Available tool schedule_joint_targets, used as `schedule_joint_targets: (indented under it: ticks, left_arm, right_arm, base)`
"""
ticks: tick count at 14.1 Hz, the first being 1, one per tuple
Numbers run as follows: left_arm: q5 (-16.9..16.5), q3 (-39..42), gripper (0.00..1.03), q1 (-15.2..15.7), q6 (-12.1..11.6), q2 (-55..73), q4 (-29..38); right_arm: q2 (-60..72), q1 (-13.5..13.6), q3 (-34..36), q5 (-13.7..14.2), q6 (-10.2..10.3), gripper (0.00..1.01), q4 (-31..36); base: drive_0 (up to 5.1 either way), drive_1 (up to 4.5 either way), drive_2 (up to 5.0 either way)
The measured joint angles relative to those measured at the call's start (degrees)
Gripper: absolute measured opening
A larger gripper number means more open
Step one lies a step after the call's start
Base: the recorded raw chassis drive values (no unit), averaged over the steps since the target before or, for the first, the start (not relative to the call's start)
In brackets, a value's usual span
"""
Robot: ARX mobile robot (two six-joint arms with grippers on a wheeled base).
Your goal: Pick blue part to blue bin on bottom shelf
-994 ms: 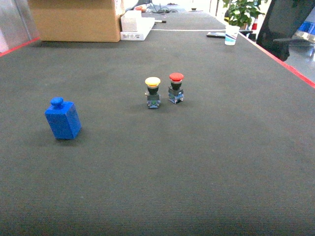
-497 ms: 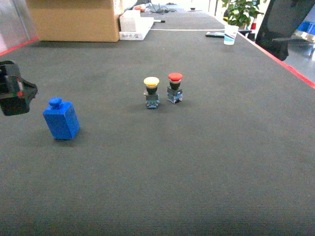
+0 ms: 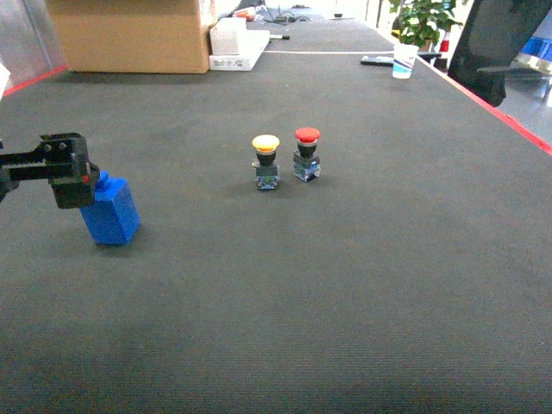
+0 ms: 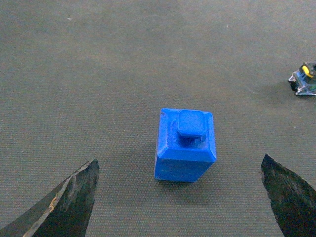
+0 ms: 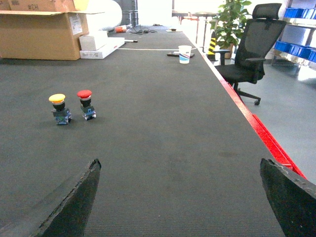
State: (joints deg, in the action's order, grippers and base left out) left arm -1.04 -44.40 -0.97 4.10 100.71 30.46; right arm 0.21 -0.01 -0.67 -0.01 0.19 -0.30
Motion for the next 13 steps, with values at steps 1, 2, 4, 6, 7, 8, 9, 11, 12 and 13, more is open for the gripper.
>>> schedule_joint_targets:
  ticks: [1,2,4,6,7,8,9,11,12,13]
  left_arm:
    - [0.0,-0.2,0.98,0.0,0.0,0.3,0.0]
    - [0.0,-0.7,0.98,0.0,0.0,1.0,-0.3]
    - [0.5,-2.3,0.98,-0.3,-0.1,3.2,-0.3]
    - [2.5,-12.4,0.98,-0.4,0.0,15.1,-2.2]
    - [3.4,-14.1,0.77,-0.4,0.0,16.4,-3.1]
    - [3.2,-14.1,0.64,-0.4,0.0,16.5,-3.4]
    - [2.6,-14.1,0.54,-0.4,0.0,16.5,-3.3]
    - [3.0,-14.1,0.46,-0.4,-0.1,16.3,-2.9]
    - [3.1,-13.4,0.45,-0.4,-0.6,15.5,-2.4]
    - [3.0,-12.2,0.45,-0.3,-1.0,14.0,-2.1]
  right_arm:
    - [0.0,0.0,0.0,0.0,0.0,0.98,0.0]
    - [0.0,0.0,0.0,0.0,0.0,0.98,0.0]
    - [0.0,0.0,0.0,0.0,0.0,0.98,0.0]
    - [0.0,0.0,0.0,0.0,0.0,0.98,0.0]
    - [0.0,0.0,0.0,0.0,0.0,0.98,0.0]
    - [0.0,0.0,0.0,0.0,0.0,0.98,0.0]
    - [0.0,0.0,0.0,0.0,0.0,0.98,0.0]
    - [0.0,0.0,0.0,0.0,0.0,0.98,0.0]
    - [0.0,0.0,0.0,0.0,0.0,0.98,0.0]
    - [0.0,0.0,0.0,0.0,0.0,0.98,0.0]
  base:
    - [0.0,0.0,0.0]
    - [0.0,0.0,0.0]
    - [0.0,0.0,0.0]
    - [0.0,0.0,0.0]
    - [0.0,0.0,0.0]
    - [0.0,0.0,0.0]
    - [0.0,0.0,0.0]
    - [0.0,0.0,0.0]
    - [0.0,0.0,0.0]
    - [0.0,0.0,0.0]
